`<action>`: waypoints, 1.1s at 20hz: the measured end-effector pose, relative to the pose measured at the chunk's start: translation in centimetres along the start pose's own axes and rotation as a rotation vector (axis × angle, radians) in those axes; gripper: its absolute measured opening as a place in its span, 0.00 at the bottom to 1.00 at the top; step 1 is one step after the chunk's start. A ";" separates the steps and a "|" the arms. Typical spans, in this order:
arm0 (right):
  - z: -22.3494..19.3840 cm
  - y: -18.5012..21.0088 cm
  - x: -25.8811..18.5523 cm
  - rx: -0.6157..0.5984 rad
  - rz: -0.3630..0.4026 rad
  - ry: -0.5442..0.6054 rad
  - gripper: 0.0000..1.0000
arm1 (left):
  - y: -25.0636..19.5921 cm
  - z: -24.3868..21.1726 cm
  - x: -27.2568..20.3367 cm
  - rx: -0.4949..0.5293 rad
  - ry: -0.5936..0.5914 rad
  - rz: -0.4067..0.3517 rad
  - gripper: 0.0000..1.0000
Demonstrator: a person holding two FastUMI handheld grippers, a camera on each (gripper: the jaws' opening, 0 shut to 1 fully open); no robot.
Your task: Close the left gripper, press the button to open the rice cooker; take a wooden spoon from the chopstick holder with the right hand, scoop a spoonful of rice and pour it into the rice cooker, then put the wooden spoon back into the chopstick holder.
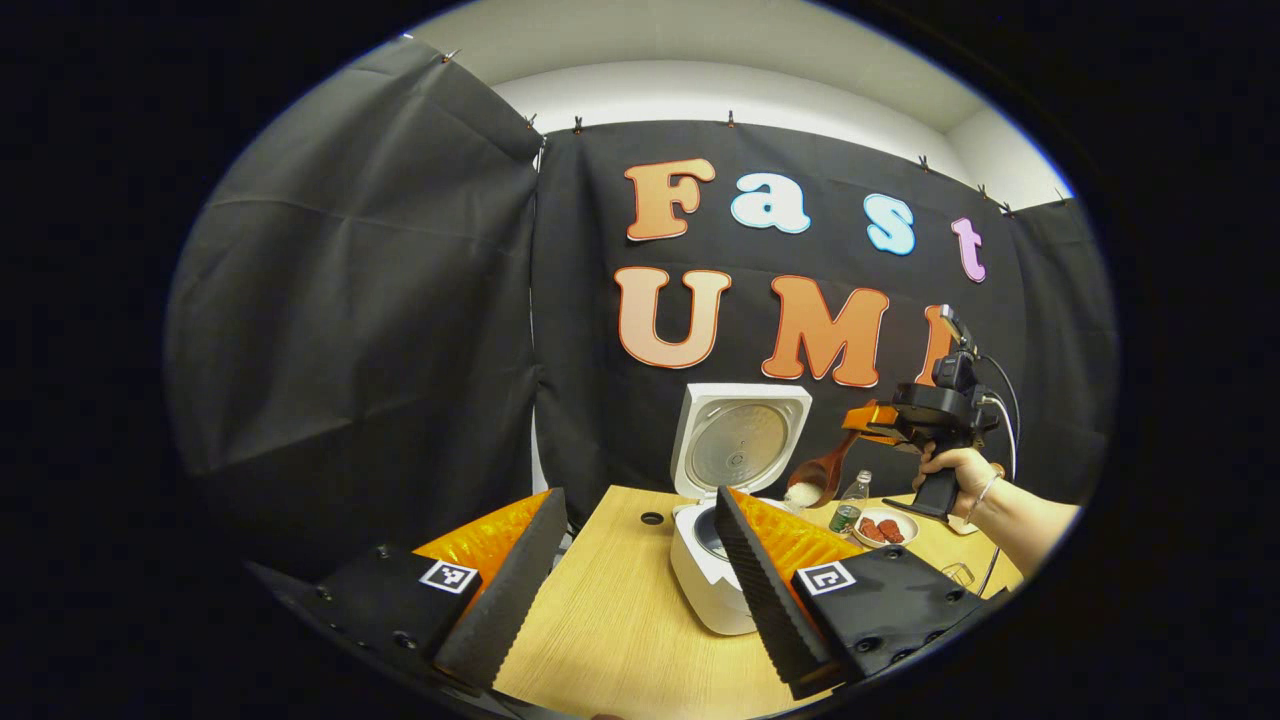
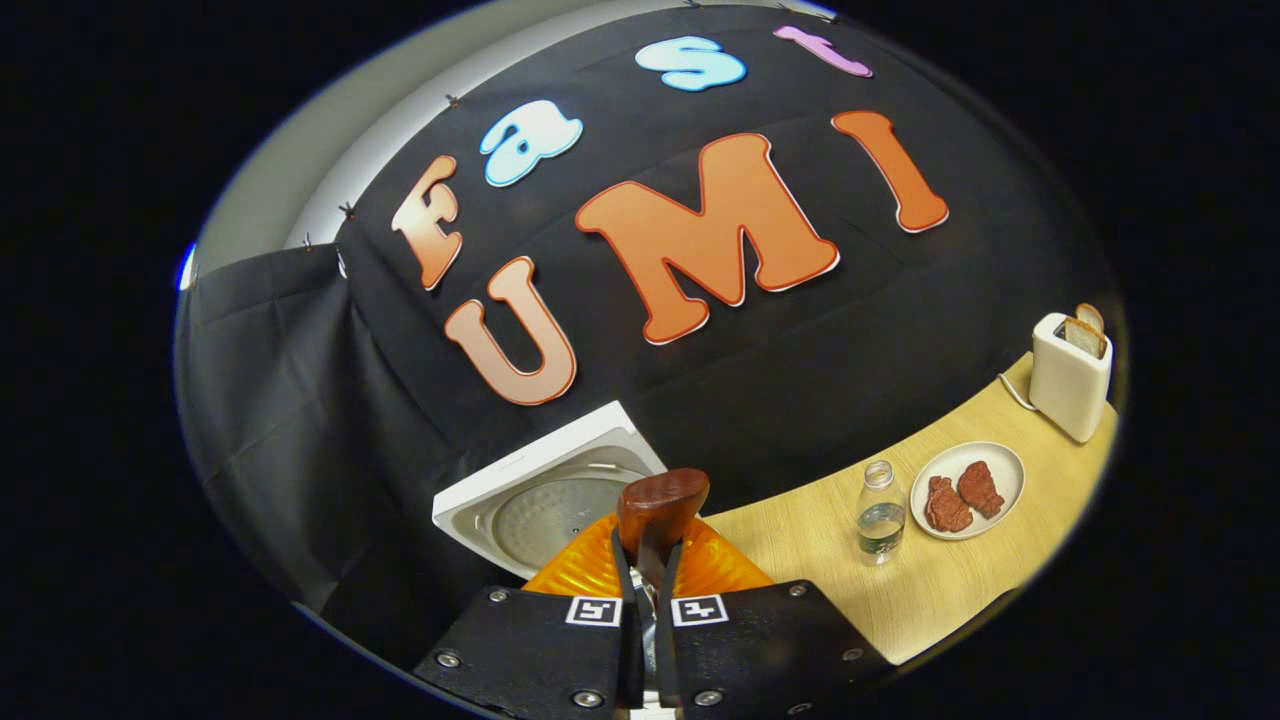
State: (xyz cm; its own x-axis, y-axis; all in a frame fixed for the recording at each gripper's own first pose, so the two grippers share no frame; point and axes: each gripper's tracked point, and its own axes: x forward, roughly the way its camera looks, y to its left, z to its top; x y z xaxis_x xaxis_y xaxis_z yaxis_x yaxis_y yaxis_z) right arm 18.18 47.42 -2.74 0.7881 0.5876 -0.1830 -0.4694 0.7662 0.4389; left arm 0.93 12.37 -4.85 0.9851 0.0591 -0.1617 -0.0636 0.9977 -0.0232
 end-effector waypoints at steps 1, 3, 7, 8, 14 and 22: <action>-0.1 0.3 -0.1 -0.023 0.006 -0.001 0.04 | 0.0 -0.1 -0.1 -0.001 0.000 0.000 1.00; -0.1 0.9 -0.2 -0.076 0.019 -0.006 0.04 | 0.0 -0.2 0.0 -0.009 0.005 -0.002 1.00; -0.3 1.8 -0.6 -0.216 0.040 -0.025 0.04 | 0.4 -0.2 -0.1 -0.024 0.006 -0.004 1.00; -0.2 2.2 -0.8 -0.251 0.044 -0.036 0.04 | 0.4 -0.2 -0.1 -0.022 0.005 -0.002 1.00; -1.1 3.9 -1.1 -0.380 0.094 -0.042 0.04 | 0.4 -0.4 0.0 -0.022 0.011 -0.003 1.00; -2.1 3.9 -2.1 -0.431 0.135 -0.028 0.04 | 0.7 -0.5 -0.2 -0.048 0.011 -0.002 1.00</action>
State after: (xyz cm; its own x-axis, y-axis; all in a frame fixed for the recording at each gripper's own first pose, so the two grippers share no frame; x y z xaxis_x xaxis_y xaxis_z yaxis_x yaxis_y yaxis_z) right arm 13.90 49.70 -2.49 0.7164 0.6868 -0.1230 -0.6868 0.7252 0.0494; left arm 0.63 13.01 -5.29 0.9834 0.0570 -0.1721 -0.0700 0.9951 -0.0704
